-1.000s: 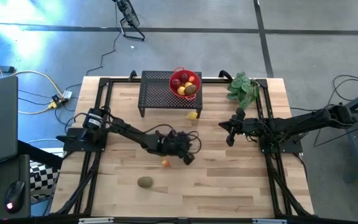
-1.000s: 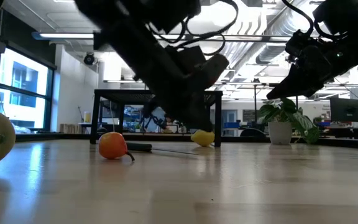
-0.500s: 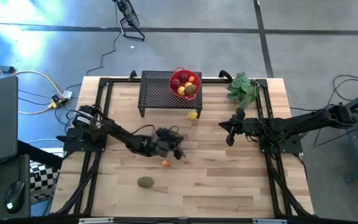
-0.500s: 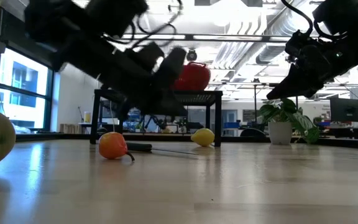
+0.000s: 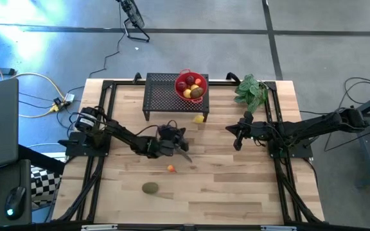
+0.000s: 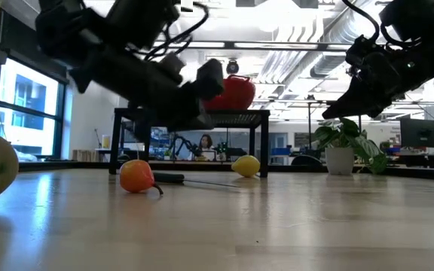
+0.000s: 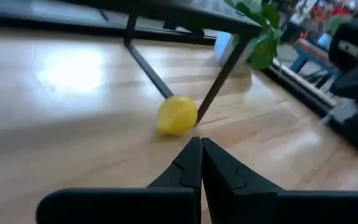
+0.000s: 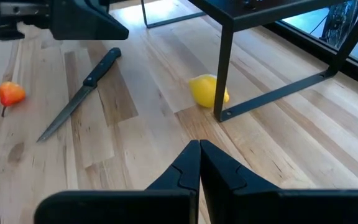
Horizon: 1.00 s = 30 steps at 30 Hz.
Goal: Pick & Place Fruit
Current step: Put the lemon into the colander on the shelf
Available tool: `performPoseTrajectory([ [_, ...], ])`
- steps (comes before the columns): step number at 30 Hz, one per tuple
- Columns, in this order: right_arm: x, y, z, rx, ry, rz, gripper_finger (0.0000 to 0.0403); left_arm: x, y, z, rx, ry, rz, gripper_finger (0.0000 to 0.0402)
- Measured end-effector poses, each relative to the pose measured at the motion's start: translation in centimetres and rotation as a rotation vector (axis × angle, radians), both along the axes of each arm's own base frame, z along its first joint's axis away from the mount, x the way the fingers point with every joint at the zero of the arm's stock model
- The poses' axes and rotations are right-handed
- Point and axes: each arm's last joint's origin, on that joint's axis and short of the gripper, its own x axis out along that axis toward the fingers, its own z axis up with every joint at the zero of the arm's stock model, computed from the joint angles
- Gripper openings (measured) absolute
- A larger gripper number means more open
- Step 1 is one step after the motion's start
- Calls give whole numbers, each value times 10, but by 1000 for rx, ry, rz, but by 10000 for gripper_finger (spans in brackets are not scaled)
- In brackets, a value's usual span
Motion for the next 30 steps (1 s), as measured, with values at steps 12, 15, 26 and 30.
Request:
performPoseTrajectory([
  [12, 0, 0, 0, 0, -1, 1, 3, 22, -1, -10, 59, 141, 8, 0],
  [15, 0, 0, 0, -1, 0, 0, 3, 24, 1, -23, 76, 144, 61, 0],
  [26, 0, 0, 0, 0, -6, 0, 3, 45, 22, -32, 147, 253, 13, 0],
  [30, 0, 0, 0, 0, -4, 1, 3, 47, 31, -30, 192, 289, 1, 0],
])
